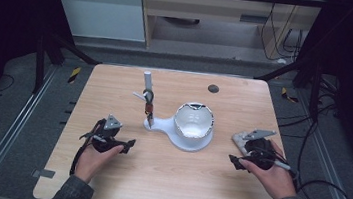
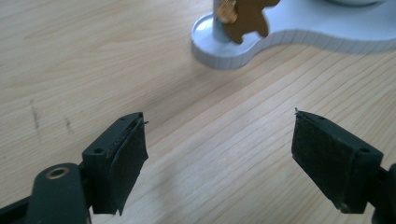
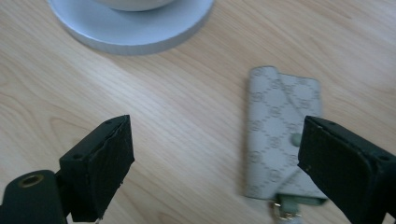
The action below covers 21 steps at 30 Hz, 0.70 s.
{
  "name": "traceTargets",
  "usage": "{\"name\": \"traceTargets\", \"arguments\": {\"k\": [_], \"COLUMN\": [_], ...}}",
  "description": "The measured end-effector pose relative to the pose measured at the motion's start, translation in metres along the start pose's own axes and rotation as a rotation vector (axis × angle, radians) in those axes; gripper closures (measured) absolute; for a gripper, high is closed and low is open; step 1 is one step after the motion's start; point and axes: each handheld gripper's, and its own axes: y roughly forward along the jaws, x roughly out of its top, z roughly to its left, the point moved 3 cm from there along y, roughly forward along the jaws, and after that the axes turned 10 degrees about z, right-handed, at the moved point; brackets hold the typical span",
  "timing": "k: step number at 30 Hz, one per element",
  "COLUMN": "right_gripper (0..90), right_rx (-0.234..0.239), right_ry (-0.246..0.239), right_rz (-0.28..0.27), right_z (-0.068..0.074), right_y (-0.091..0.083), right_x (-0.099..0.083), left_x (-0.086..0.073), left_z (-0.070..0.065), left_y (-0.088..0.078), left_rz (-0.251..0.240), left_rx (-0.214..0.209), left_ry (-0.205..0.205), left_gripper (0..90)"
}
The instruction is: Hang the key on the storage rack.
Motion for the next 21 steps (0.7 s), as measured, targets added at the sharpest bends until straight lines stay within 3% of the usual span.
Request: {"name": "traceTargets", "arguments": {"k": [4, 9, 12, 21], "right_gripper": [12.1, 12.9, 12.2, 15.5], "right_rx": [-0.032, -0.048, -0.029, -0.014], "right_ry": [-0.008, 0.038, 0.074, 0.113], "right_rz": [0.047, 0.124, 0.158, 0.248], "right_z": [-0.017, -0.037, -0.044, -0.055], "right_y": [-0.002, 0.004, 0.009, 0.025], "right_x": [0.003, 0.004, 0.004, 0.000], "left_x": [-0.005, -0.013, -0.015, -0.017], "left_z": [0.011, 0.019, 0.022, 0.022], "left_y": [-0.002, 0.002, 0.003, 0.008], "left_rz": [-0.011, 0.017, 0.026, 0.057], "left_rx": [0.006, 0.018, 0.020, 0.015], "left_ry": [-0.040, -0.057, -0.062, -0.067], "left_gripper": [17.3, 17.1, 17.0, 16.1]}}
